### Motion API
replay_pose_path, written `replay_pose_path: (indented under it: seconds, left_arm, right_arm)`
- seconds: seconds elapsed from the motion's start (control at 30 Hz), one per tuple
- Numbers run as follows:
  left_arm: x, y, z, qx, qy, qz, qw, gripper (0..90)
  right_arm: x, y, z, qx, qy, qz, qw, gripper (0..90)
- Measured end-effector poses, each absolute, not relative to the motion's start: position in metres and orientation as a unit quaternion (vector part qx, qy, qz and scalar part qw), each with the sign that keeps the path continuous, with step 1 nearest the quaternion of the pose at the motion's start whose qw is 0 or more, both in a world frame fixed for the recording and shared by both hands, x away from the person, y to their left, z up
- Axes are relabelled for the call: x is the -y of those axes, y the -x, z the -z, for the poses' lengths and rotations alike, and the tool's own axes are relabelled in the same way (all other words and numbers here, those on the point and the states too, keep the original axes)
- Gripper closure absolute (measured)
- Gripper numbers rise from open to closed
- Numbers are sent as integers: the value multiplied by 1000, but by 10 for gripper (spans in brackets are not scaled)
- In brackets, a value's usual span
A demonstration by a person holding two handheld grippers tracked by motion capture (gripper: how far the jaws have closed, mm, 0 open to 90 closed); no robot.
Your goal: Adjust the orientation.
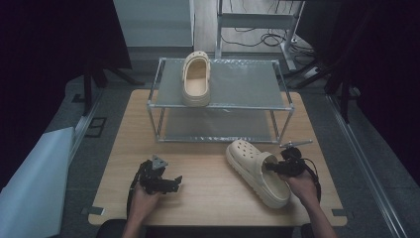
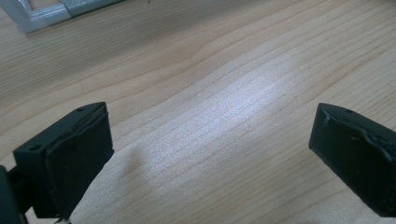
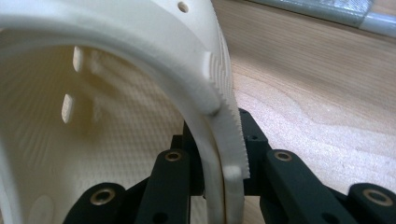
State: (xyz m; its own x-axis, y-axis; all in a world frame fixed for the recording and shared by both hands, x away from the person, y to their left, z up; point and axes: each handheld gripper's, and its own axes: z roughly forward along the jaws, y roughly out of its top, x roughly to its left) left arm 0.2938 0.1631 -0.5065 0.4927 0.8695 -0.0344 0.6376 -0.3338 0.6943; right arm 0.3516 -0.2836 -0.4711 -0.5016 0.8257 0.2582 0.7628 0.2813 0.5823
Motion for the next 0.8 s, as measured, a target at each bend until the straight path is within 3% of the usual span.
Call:
replay_pose_path:
  seconds: [0.8]
  left_arm:
    - [-165,-295,506,-477,-796,-171,331,0]
  right_arm:
    - [291,-349,446,-728,-536,-421,-77,774]
